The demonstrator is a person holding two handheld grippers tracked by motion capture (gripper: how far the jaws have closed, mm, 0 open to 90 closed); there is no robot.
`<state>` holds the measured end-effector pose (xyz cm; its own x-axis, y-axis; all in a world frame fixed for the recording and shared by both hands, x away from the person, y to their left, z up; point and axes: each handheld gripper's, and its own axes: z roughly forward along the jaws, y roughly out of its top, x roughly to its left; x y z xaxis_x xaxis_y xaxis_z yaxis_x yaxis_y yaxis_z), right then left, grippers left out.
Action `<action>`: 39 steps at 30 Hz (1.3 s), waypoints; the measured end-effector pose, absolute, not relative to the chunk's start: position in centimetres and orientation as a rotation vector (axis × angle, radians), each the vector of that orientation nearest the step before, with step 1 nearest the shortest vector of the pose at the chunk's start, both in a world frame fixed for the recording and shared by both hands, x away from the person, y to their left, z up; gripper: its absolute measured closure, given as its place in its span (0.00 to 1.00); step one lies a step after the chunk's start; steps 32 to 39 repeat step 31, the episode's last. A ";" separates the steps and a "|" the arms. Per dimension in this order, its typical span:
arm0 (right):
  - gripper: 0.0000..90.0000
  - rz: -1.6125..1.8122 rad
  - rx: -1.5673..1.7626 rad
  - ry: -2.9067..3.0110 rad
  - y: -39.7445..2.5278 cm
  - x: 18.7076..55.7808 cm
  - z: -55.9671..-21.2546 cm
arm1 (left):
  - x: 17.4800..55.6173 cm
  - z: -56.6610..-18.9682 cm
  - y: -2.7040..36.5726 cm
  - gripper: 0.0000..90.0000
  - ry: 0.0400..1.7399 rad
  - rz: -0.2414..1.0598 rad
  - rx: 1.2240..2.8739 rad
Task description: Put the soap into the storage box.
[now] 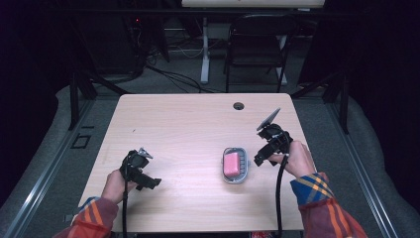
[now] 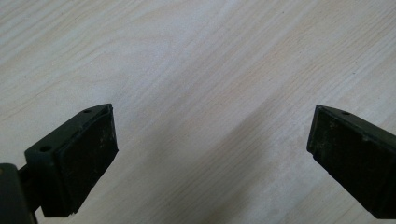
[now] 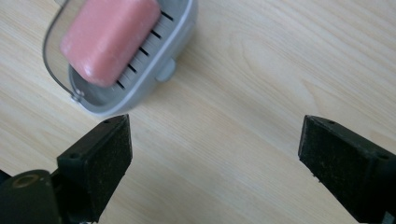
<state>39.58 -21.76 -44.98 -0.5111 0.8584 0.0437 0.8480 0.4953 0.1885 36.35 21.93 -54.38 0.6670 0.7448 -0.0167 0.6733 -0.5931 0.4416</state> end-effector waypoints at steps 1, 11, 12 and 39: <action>0.11 0.302 1.518 2.665 -22.1 39.4 -45.0 | 36.3 -54.4 21.9 0.02 1.110 0.237 2.470; 0.02 0.371 1.535 2.589 -25.9 37.0 -46.6 | 36.4 -54.4 22.0 0.02 1.110 0.232 2.475; 0.01 0.387 1.543 2.566 -26.2 36.7 -47.0 | 36.4 -54.4 22.0 0.02 1.110 0.231 2.473; 0.00 0.449 1.448 2.519 -28.5 34.7 -51.6 | 36.4 -54.4 22.1 0.01 1.106 0.226 2.467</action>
